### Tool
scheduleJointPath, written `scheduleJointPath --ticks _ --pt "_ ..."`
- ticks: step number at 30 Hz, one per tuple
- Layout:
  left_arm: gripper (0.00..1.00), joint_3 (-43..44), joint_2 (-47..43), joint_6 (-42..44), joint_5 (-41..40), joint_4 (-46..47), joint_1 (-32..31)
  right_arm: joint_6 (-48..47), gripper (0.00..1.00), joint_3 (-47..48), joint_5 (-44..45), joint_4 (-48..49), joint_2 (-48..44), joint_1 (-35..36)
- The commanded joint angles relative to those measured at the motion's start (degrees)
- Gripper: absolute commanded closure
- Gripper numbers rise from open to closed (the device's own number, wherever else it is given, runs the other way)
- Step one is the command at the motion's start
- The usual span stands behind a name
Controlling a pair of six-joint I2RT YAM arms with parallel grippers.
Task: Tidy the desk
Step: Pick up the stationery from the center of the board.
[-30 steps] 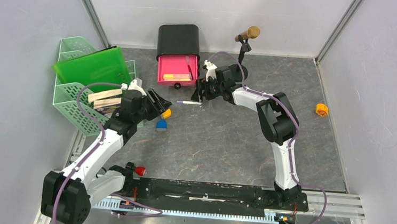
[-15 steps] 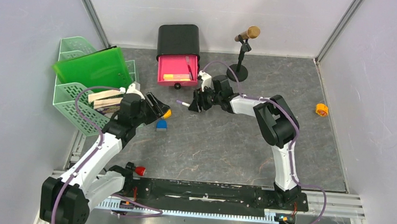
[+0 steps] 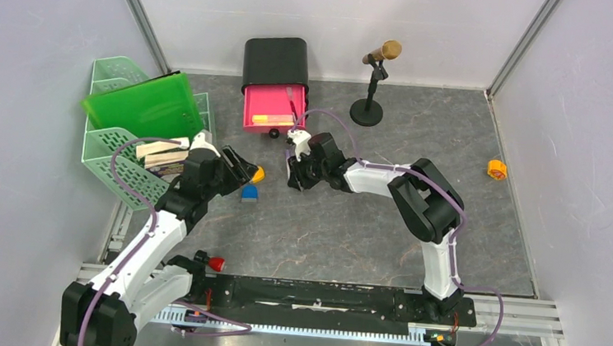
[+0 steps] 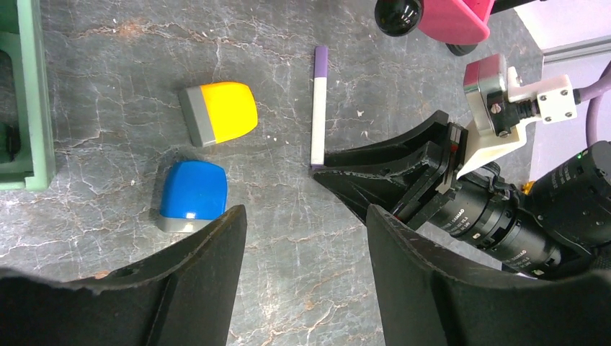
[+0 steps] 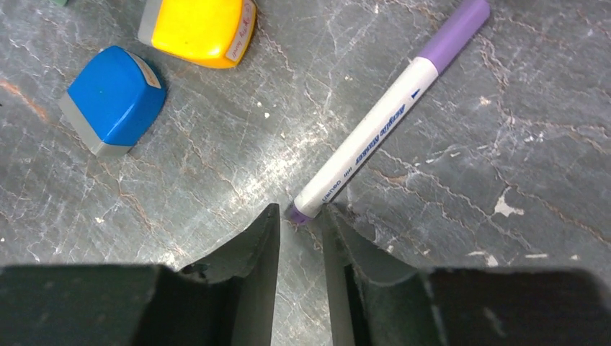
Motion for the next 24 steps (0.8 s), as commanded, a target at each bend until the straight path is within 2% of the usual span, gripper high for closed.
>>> scheduleJointPath --ticks 1,4,8,12,14,17,21,24 --pt "0.31 0.29 -0.66 -0.72 -0.12 0.41 -0.16 0.64 0.69 -3.54 6.68 -10.53 0.37 0.41" --pt "0.31 -0.19 -0.43 -0.98 0.56 0.08 -0.13 0.89 0.73 -3.35 8.98 -12.59 0.10 0.45" --pt "0.31 -0.64 -0.48 -1.03 0.60 -0.70 -0.11 0.84 0.72 -3.69 8.79 -12.55 -1.25 0.46" --pt "0.31 -1.22 -0.75 -1.44 0.64 -0.97 -0.08 1.13 0.59 -2.49 6.69 -11.02 -1.71 1.17" --pt "0.31 -1.46 -0.80 -1.64 0.74 -1.02 -0.15 1.45 0.47 -1.17 7.40 -10.90 -1.55 1.82" --pt "0.31 -1.65 -0.80 -1.82 0.78 -1.01 -0.13 2.30 0.40 1.38 10.37 -11.66 -0.33 2.73" --pt "0.30 -1.65 -0.97 -1.91 0.72 -1.20 -0.10 4.52 0.39 7.95 15.98 -16.35 3.86 3.13" --pt "0.30 -1.51 -1.30 -1.83 -0.20 -2.25 -0.11 5.18 0.44 14.95 19.77 -23.32 8.76 3.26"
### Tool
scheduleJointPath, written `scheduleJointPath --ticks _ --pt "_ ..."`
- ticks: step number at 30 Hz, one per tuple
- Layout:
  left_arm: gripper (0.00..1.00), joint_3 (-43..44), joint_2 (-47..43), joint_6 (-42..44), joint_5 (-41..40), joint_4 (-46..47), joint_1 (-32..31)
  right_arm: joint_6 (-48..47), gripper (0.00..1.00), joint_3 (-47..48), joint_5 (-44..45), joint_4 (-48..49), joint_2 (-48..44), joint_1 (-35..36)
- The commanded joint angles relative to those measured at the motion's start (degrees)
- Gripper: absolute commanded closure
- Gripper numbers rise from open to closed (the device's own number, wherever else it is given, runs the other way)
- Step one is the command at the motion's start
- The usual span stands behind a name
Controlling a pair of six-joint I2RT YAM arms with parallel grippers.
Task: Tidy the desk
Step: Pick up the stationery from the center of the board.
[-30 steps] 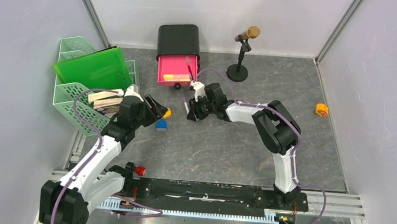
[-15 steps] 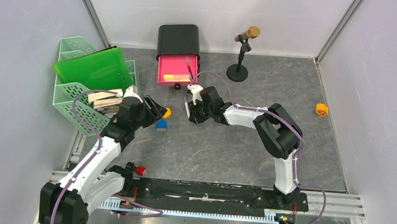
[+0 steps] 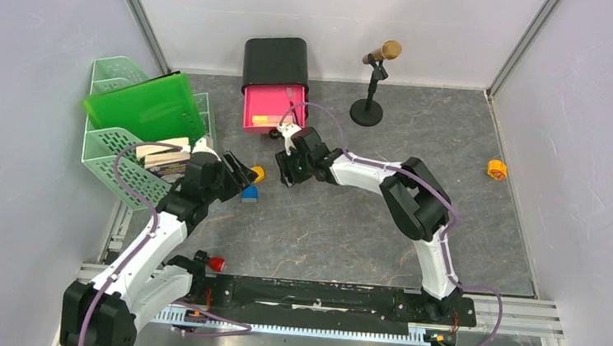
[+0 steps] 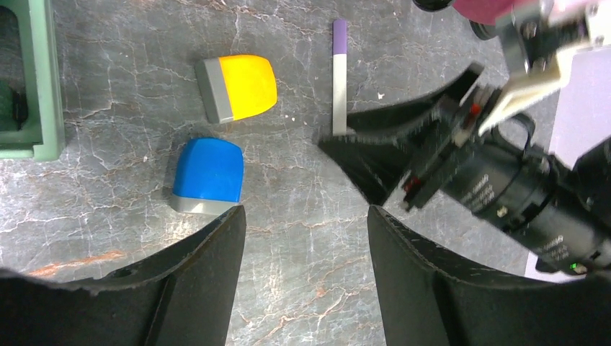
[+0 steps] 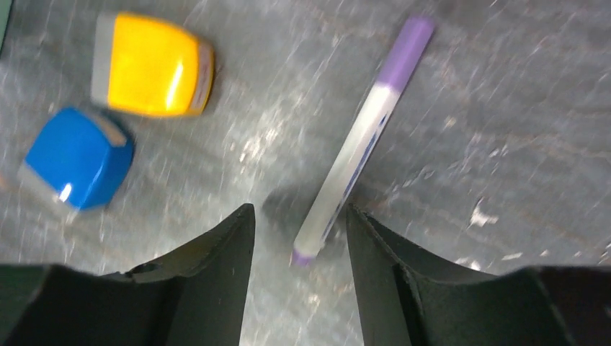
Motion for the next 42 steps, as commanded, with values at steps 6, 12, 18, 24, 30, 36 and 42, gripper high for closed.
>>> scheduleJointPath --ticks 6,12,18,24,30,36,42 --pt "0.30 -0.81 -3.05 -1.93 -2.81 -1.94 -0.13 0.33 0.59 6.97 11.45 -15.68 9.46 0.95" --pt "0.29 -0.76 -3.50 -2.88 -5.44 -5.23 -0.11 -1.80 0.78 1.05 13.58 -17.04 6.55 1.03" --pt "0.29 -0.50 -3.39 -3.14 -5.04 -6.14 -0.14 -3.01 0.91 -6.19 11.99 -15.45 0.49 1.04" --pt "0.28 -0.14 -4.26 -2.12 -4.87 -7.10 -0.16 -6.04 1.00 -12.06 8.87 -15.31 -4.87 0.96" --pt "0.23 0.78 -4.40 -0.27 -2.04 -7.86 -0.15 -7.04 1.00 -17.64 7.08 -14.71 -12.51 0.63" --pt "0.17 -0.17 -4.30 -1.52 1.91 -8.60 -0.15 -5.34 1.00 -21.80 4.18 -11.76 -20.73 -1.18" --pt "0.15 -1.43 -4.28 -3.11 3.22 -8.86 -0.12 -4.06 1.00 -26.01 -0.06 -6.64 -26.98 -3.02"
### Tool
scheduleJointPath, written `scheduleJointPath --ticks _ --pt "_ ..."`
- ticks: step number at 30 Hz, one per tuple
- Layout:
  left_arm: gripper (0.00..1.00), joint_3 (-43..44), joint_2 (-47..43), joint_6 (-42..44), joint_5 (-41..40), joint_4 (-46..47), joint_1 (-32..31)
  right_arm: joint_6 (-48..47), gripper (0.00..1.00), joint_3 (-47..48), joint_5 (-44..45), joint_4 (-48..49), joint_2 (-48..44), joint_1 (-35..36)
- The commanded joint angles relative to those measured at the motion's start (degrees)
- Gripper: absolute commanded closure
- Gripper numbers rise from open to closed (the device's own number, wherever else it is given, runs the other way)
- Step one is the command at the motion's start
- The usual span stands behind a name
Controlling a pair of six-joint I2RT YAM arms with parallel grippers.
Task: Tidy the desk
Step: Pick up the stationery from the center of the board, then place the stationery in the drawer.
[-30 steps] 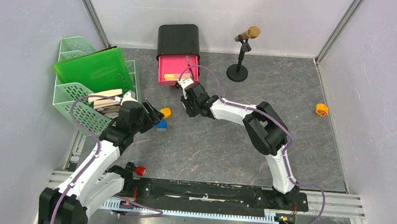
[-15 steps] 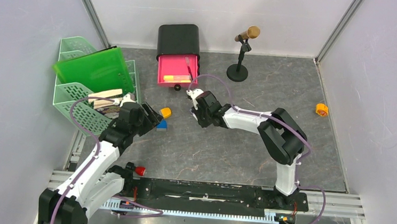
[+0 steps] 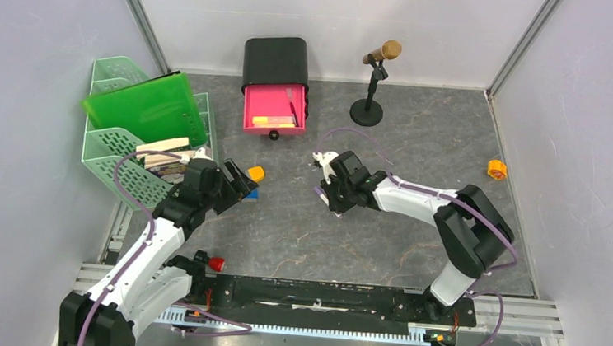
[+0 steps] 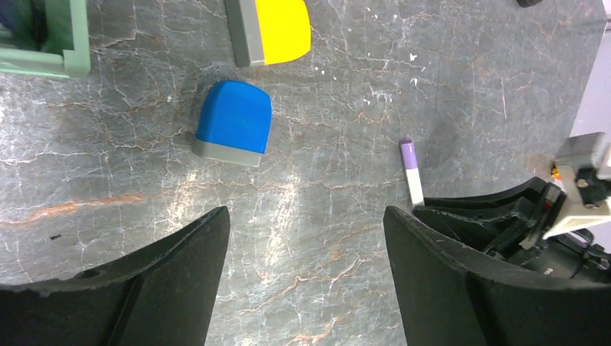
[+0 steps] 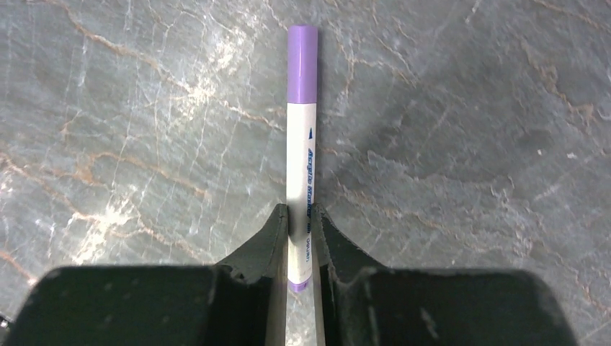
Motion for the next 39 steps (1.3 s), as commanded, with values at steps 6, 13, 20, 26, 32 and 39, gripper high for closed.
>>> scheduleJointPath --ticks 6,13,20,26,32,39 --pt "0.12 -2.80 0.38 -3.32 7.49 4.80 -0.13 1.05 1.00 -4.39 -9.71 8.83 -8.10 -1.11" --pt "0.02 -0.75 -2.67 -2.73 4.92 3.33 -0.15 -2.63 1.00 4.55 -14.14 7.66 -8.83 -1.11" --pt "0.02 -3.05 -9.54 -5.59 -0.26 2.66 -0.13 -5.02 1.00 20.76 -14.99 5.83 -4.11 -1.19" --pt "0.00 -2.69 -8.76 -3.67 0.21 1.18 -0.16 -7.23 1.00 35.90 -13.64 4.59 3.76 -1.36" --pt "0.00 -2.45 -7.55 -2.15 1.58 0.95 -0.16 -12.83 1.00 47.56 -9.97 6.06 11.08 -1.37" --pt "0.00 -2.24 -7.26 -1.12 1.88 0.63 -0.13 -13.51 1.00 49.86 -2.10 12.78 15.87 -1.45"
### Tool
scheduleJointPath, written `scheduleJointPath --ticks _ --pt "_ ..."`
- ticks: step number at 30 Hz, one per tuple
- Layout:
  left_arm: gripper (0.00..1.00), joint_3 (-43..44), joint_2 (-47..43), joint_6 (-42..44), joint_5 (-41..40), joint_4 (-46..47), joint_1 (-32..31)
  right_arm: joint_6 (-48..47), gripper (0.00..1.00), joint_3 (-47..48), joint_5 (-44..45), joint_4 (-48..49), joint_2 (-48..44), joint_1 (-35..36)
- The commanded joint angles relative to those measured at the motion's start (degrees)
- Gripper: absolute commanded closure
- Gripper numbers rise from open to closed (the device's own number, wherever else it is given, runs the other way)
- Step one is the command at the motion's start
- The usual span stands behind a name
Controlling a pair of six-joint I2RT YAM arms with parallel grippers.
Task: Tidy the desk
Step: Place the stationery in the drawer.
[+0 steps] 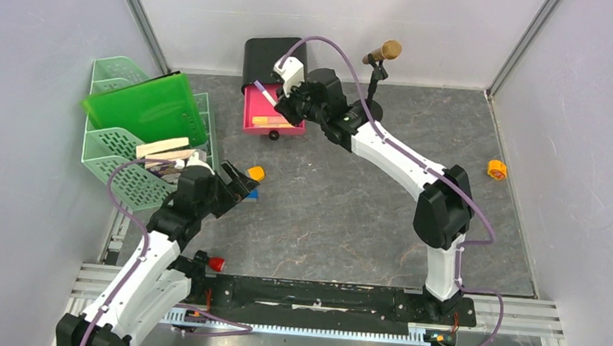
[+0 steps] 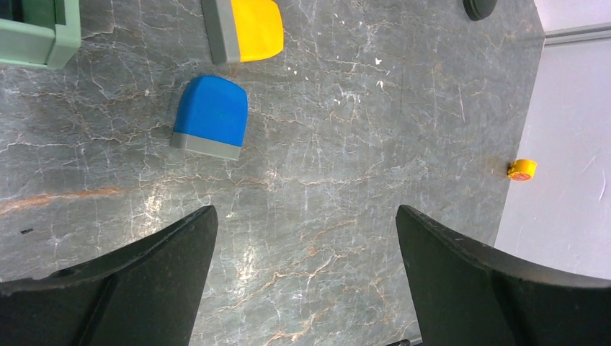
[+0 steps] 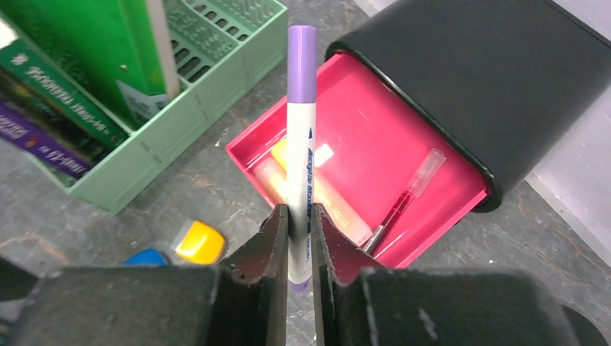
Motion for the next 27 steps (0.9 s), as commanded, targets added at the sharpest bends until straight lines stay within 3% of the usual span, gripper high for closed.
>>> scheduleJointPath --ticks 1,24,25,27 --pt "0.00 0.73 0.05 2.74 0.70 -0.21 -0.08 -1.39 1.00 2.98 6.33 7.37 2.52 -0.27" --pt "0.00 2.55 -2.68 3.89 -2.47 -5.05 -0.05 -5.52 1.00 7.35 17.89 14.94 14.74 -0.20" --pt "0.00 2.63 -2.56 3.89 -2.45 -4.96 -0.11 -5.45 0.98 7.36 17.86 15.04 14.87 -0.20" --pt "0.00 2.80 -2.19 4.05 -2.44 -5.09 -0.08 -5.25 0.85 7.91 17.18 15.15 15.33 -0.21"
